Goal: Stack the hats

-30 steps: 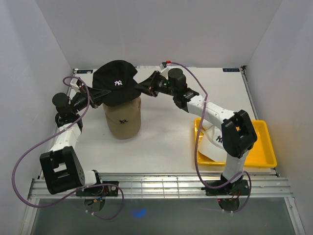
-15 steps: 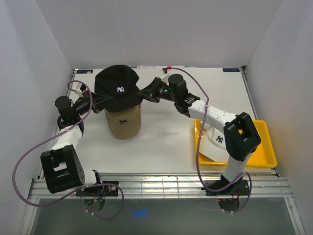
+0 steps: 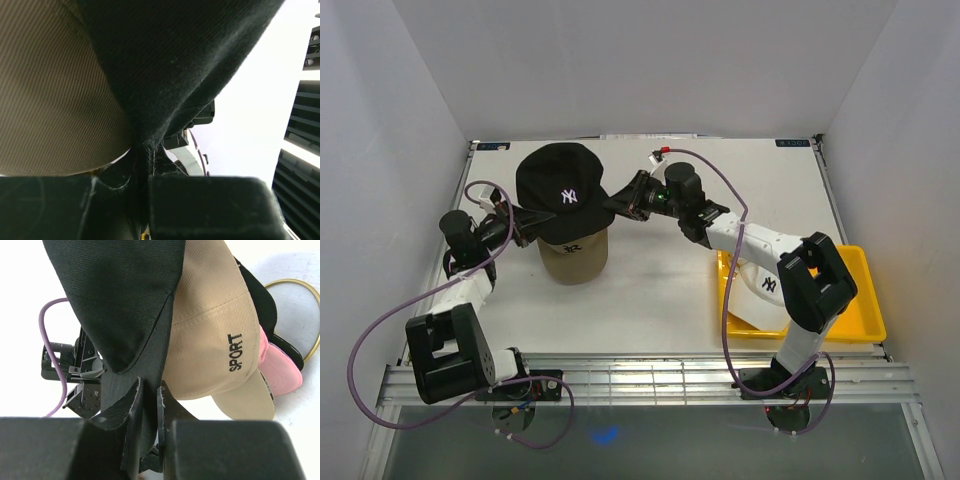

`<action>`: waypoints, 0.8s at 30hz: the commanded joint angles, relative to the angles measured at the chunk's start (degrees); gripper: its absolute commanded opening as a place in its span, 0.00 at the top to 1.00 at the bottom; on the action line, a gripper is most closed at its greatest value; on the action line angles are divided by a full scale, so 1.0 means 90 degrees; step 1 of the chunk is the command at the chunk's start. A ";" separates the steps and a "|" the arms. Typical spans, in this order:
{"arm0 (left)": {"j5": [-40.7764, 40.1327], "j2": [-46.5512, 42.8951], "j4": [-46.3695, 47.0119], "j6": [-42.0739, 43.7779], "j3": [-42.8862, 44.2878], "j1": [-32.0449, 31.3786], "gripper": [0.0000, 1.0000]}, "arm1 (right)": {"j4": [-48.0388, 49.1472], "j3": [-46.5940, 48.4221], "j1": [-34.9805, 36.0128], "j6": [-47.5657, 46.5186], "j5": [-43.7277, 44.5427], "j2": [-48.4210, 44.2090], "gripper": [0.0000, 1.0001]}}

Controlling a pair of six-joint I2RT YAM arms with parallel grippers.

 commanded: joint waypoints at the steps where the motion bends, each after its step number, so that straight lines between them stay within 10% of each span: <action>1: -0.0223 -0.0207 -0.0065 0.0128 -0.0082 -0.0153 1.00 | -0.0289 -0.0264 0.0729 -0.0686 -0.1100 -0.0045 0.92; 8: -0.0096 -0.0256 -0.0241 0.0362 -0.0160 -0.0095 1.00 | -0.0075 -0.0538 0.0738 -0.0657 -0.1081 -0.0054 0.92; 15: 0.0060 -0.0451 -0.0329 0.0645 -0.0034 -0.0065 0.70 | 0.0149 -0.0724 0.0758 -0.0482 -0.0856 -0.0230 0.92; 24: 0.0304 -0.0617 -0.0534 0.0880 0.0025 -0.0075 0.58 | 0.1223 -0.0919 0.0768 0.0670 -0.0671 -0.0347 0.92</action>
